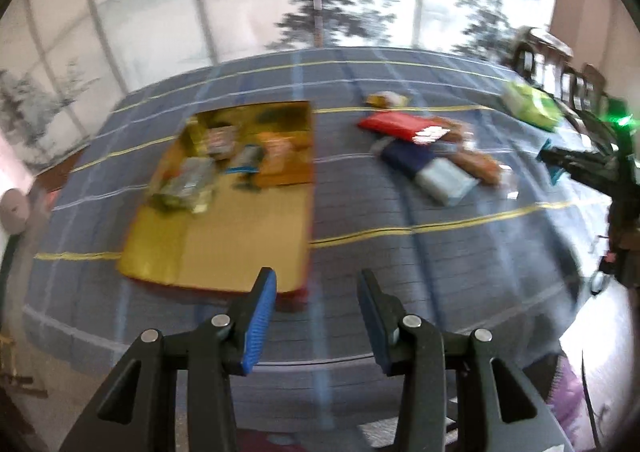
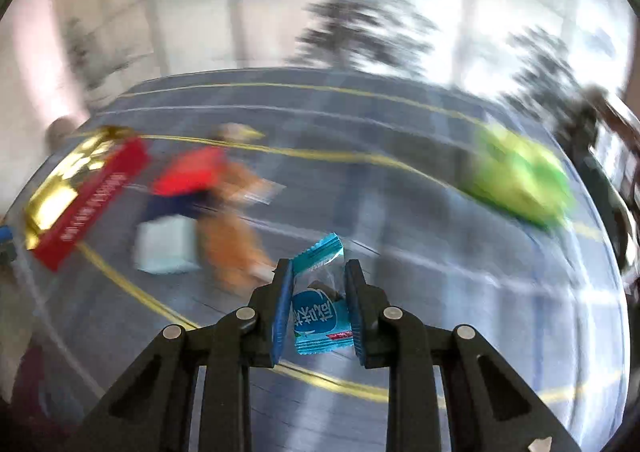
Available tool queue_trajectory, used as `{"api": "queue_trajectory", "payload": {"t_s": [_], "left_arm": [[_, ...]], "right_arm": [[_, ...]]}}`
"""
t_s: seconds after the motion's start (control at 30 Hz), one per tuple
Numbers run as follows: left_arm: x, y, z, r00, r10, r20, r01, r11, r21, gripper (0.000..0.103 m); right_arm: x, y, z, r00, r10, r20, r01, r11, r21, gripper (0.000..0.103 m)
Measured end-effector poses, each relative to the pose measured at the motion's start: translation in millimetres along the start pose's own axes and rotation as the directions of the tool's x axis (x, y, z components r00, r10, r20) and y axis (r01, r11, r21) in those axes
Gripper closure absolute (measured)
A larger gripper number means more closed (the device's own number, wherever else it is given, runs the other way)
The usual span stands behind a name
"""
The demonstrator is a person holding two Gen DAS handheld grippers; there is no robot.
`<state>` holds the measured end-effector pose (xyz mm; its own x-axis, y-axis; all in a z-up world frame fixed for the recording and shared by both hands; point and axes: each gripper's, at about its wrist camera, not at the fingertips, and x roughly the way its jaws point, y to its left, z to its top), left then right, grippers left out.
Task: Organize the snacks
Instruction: 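Grasp the blue candy packet with the right gripper, then grasp the red packet with gold characters with the left gripper and lift it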
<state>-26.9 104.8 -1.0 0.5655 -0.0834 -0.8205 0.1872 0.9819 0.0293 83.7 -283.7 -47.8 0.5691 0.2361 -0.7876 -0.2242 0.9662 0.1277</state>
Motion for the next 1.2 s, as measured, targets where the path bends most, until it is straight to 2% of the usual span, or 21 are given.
{"api": "queue_trajectory", "payload": {"t_s": [0.03,0.17,0.23,0.4,0.5,0.67,0.77,0.87,1.03,1.1,1.2], "left_arm": [[2,-6,5,0.999,-0.033,-0.005,0.033,0.999,0.006,0.060],[14,-23,25,0.992,-0.121,-0.042,0.120,0.993,-0.018,0.060],[23,-30,38,0.985,-0.158,-0.064,0.155,0.987,-0.042,0.060],[44,-49,70,0.985,-0.140,-0.105,0.138,0.990,-0.023,0.060],[60,-50,95,0.967,-0.209,-0.147,0.200,0.977,-0.074,0.060],[106,-44,142,0.949,-0.228,-0.220,0.190,0.965,-0.179,0.060],[141,-39,164,0.920,-0.279,-0.276,0.205,0.941,-0.269,0.060],[167,-39,178,0.914,-0.241,-0.327,0.147,0.947,-0.287,0.060],[200,-40,194,0.889,-0.243,-0.388,0.109,0.935,-0.336,0.060],[207,-43,197,0.885,-0.244,-0.397,0.100,0.931,-0.351,0.057],[215,-47,205,0.885,-0.226,-0.407,0.075,0.932,-0.354,0.048]], "right_arm": [[2,-15,-5,0.999,-0.034,-0.005,0.034,0.999,0.033,0.079],[9,-50,-19,0.997,-0.073,-0.005,0.073,0.989,0.130,0.079],[14,-58,-24,0.998,-0.062,-0.001,0.061,0.984,0.165,0.079],[13,-66,-37,0.999,-0.031,0.039,0.022,0.978,0.210,0.079],[15,-69,-36,0.998,-0.017,0.052,0.006,0.977,0.215,0.079],[16,-61,-38,0.998,-0.011,0.069,-0.001,0.984,0.178,0.078],[15,-60,-40,0.997,-0.003,0.080,-0.011,0.985,0.172,0.078],[14,-59,-40,0.996,0.013,0.086,-0.027,0.986,0.165,0.078],[11,-60,-41,0.993,0.042,0.107,-0.058,0.986,0.158,0.078],[10,-60,-41,0.992,0.049,0.116,-0.067,0.985,0.157,0.078],[9,-59,-41,0.990,0.062,0.126,-0.081,0.986,0.149,0.078]]}}
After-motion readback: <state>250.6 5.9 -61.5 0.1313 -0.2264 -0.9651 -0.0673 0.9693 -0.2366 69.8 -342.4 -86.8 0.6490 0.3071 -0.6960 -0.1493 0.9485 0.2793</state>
